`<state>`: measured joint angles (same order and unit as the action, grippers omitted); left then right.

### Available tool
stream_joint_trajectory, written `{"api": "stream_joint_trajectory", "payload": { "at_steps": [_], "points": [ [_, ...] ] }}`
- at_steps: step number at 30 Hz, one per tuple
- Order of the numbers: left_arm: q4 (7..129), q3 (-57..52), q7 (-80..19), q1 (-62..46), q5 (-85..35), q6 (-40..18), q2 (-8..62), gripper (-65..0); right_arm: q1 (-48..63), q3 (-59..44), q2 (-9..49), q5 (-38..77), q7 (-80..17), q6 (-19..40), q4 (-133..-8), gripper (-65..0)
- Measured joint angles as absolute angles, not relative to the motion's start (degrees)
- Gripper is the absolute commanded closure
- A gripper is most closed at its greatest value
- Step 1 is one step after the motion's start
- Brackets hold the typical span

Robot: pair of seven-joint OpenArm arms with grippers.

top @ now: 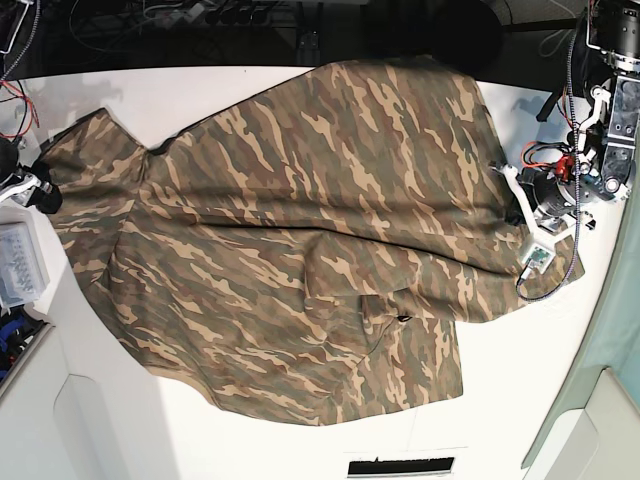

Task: Layout the t-shirt on the table in an organized manner, then fold the t-shirt properly
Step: 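Grasp the shirt edge with the left gripper and drag it outward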

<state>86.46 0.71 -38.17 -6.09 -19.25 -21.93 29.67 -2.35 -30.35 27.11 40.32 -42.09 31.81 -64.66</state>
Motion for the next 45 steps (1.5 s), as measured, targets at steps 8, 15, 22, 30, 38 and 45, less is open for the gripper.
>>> {"api": "stream_joint_trajectory", "payload": {
  "at_steps": [8, 15, 22, 30, 38, 45],
  "points": [
    [89.5, 0.7, -37.9, -11.2, -22.8, -26.0, 29.5, 0.0, -2.4, -36.9, 24.7, 44.5, -49.1, 32.5, -76.4, -26.7],
    [87.0, 3.9, -35.2, -13.7, -24.3, -28.4, 27.4, 0.0, -3.1, -27.9, 22.4, 29.6, -29.8, 30.8, -73.2, -12.2],
    [76.7, 13.4, -29.7, -4.7, -20.6, -24.2, 27.3, 0.0, -5.5, -17.5, 20.6, 19.2, -24.2, 31.3, -61.6, 0.0],
    [58.0, 14.6, -30.0, 12.6, -17.4, -23.0, 26.7, 0.0, -3.7, -21.6, 21.6, 25.0, -28.8, 30.8, -61.8, 0.0],
    [52.8, 14.7, -32.9, 19.1, -16.3, -23.7, 25.7, 0.0, -1.9, -23.8, 20.1, 32.0, -30.1, 31.9, -61.9, 0.0],
    [58.5, 15.0, -40.1, 18.3, -24.2, -23.6, 29.7, -21.7, -1.9, -30.7, 20.0, 33.3, -31.7, 31.9, -65.6, -25.2]
  ]
}}
